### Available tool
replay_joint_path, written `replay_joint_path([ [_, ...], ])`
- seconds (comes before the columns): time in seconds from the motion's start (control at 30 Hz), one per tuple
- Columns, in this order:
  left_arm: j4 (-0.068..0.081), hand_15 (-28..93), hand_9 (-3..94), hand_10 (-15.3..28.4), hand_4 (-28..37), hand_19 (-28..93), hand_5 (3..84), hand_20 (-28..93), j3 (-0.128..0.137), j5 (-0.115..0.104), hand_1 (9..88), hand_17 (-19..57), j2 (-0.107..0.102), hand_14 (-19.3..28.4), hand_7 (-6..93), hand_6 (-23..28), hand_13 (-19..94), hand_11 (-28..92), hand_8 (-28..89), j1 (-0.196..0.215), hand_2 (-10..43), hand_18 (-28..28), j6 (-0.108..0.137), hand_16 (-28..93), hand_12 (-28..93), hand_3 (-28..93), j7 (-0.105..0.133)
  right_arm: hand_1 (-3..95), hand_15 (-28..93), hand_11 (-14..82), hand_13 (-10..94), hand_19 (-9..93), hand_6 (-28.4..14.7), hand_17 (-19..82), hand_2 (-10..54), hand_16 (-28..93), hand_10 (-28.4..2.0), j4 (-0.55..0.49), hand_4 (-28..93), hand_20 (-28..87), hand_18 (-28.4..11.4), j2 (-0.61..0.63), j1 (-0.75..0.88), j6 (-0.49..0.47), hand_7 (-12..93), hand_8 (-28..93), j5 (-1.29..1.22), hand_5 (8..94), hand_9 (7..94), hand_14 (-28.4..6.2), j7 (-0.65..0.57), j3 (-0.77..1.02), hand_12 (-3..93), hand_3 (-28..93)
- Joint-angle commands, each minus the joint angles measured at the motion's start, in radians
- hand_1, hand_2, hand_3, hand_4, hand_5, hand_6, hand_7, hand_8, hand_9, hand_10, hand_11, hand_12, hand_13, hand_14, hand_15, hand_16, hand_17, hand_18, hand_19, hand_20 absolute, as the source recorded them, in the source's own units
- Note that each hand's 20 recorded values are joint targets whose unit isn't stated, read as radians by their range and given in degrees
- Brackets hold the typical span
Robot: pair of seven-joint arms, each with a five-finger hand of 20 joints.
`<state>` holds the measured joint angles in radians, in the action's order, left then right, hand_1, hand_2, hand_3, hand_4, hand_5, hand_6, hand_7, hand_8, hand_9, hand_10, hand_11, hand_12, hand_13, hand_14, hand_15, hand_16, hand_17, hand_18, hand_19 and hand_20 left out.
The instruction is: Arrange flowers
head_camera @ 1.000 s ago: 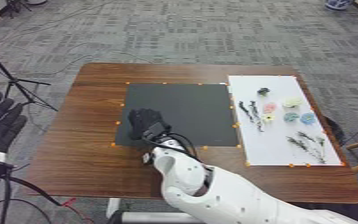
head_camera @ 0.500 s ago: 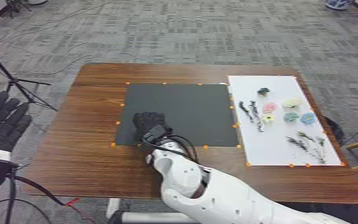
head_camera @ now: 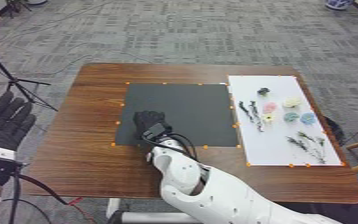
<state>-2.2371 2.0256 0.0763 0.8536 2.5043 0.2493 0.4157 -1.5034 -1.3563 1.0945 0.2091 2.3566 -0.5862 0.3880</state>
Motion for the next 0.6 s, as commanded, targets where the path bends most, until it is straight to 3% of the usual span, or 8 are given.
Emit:
replay_joint_path([
  [0.03,0.000,18,33.4,12.7,-28.3,10,37.2,11,0.003,-0.002,20.7,-0.8,0.004,12.0,7.3,7.2,23,12,-6,0.004,20.2,7.3,-0.007,-2,13,63,0.003,53.6,62,21.5,68,80,1.2,33,-9.5,51,-8.0,0.000,-28,41,-26.5,0.019,0.019,-0.040,69,16,0.030,63.4,84.0,-11.4,-0.008,-0.021,53.3,74],
  [0.27,0.002,18,33.2,12.7,-28.3,10,37.1,11,-0.001,0.000,20.5,-0.9,0.001,12.5,7.2,7.3,23,12,-6,-0.004,20.1,7.4,-0.006,-1,13,63,0.002,50.6,66,23.6,65,80,0.7,32,-9.5,44,-8.7,0.000,-28,41,-26.8,0.016,0.016,-0.043,69,15,0.046,61.7,81.7,-13.1,-0.039,-0.029,52.1,71],
  [0.5,0.003,18,33.0,12.9,-28.3,11,37.0,11,-0.002,-0.004,20.5,-1.0,0.000,12.7,7.3,7.3,23,12,-6,-0.003,19.9,7.5,-0.007,-1,13,63,0.005,42.5,68,38.5,65,80,-2.0,31,-9.5,43,-12.3,0.010,-28,41,-27.5,0.015,0.015,-0.050,66,14,0.062,59.7,76.7,-13.8,-0.074,-0.032,39.2,74],
  [0.6,0.003,18,32.9,12.9,-28.3,11,36.9,11,-0.002,-0.003,20.7,-1.1,0.004,12.8,7.4,7.3,23,12,-6,-0.003,19.5,7.6,-0.006,-1,13,63,0.005,38.4,69,44.4,64,81,-4.3,31,-9.5,43,-13.5,0.007,-28,41,-28.0,0.014,0.021,-0.065,66,1,0.063,59.0,74.4,-14.4,-0.074,-0.022,33.9,76],
])
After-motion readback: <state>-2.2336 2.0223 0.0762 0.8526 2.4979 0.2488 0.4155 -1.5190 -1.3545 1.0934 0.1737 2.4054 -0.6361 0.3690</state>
